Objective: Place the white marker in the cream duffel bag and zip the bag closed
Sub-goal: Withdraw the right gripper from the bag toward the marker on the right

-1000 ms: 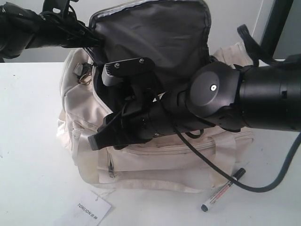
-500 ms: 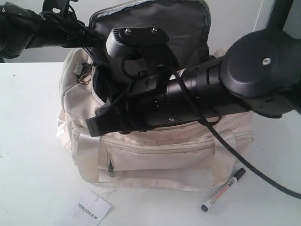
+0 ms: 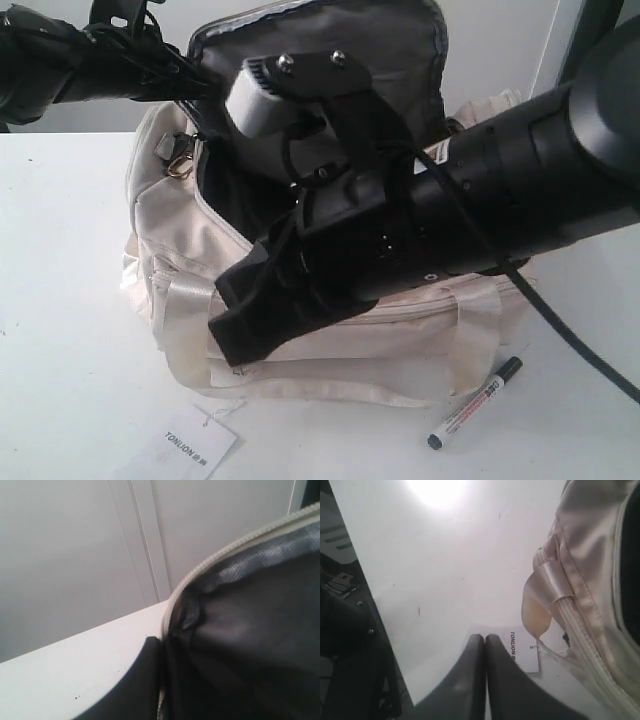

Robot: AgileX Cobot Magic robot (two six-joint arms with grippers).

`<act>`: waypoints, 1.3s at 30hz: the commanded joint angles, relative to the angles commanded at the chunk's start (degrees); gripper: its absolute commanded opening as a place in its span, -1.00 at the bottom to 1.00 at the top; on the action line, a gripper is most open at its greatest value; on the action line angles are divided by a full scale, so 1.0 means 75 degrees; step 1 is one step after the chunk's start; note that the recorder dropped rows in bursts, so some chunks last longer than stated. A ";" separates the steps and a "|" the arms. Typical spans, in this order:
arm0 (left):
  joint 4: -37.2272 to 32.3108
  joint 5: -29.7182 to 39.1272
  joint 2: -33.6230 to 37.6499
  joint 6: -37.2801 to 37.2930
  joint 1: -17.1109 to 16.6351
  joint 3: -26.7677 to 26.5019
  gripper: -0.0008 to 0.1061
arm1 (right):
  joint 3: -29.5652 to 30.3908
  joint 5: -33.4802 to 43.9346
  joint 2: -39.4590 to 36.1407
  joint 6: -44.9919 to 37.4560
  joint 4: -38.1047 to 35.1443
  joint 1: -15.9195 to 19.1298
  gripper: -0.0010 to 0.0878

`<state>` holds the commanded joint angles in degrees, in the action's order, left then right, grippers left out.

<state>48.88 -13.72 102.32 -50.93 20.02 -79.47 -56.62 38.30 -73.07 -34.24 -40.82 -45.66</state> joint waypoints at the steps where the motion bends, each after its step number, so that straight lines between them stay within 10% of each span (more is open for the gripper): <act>1: 0.0000 0.0000 0.0000 0.0000 0.0000 0.0000 -0.99 | 0.0000 0.0153 0.0000 0.0044 0.0046 0.0000 -0.98; 23: 0.0000 0.0000 0.0000 -0.0019 0.0000 0.0000 -0.99 | 0.0195 0.1920 0.0592 0.3197 0.3252 0.0056 -0.98; 39: 0.0000 0.0000 0.0000 -0.0019 0.0000 0.0000 -0.99 | 0.1818 0.1833 0.2244 0.4813 0.3935 0.1479 -0.98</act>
<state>48.88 -13.72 102.32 -51.06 20.02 -79.47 -42.98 52.04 -56.24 1.86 -11.31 -34.57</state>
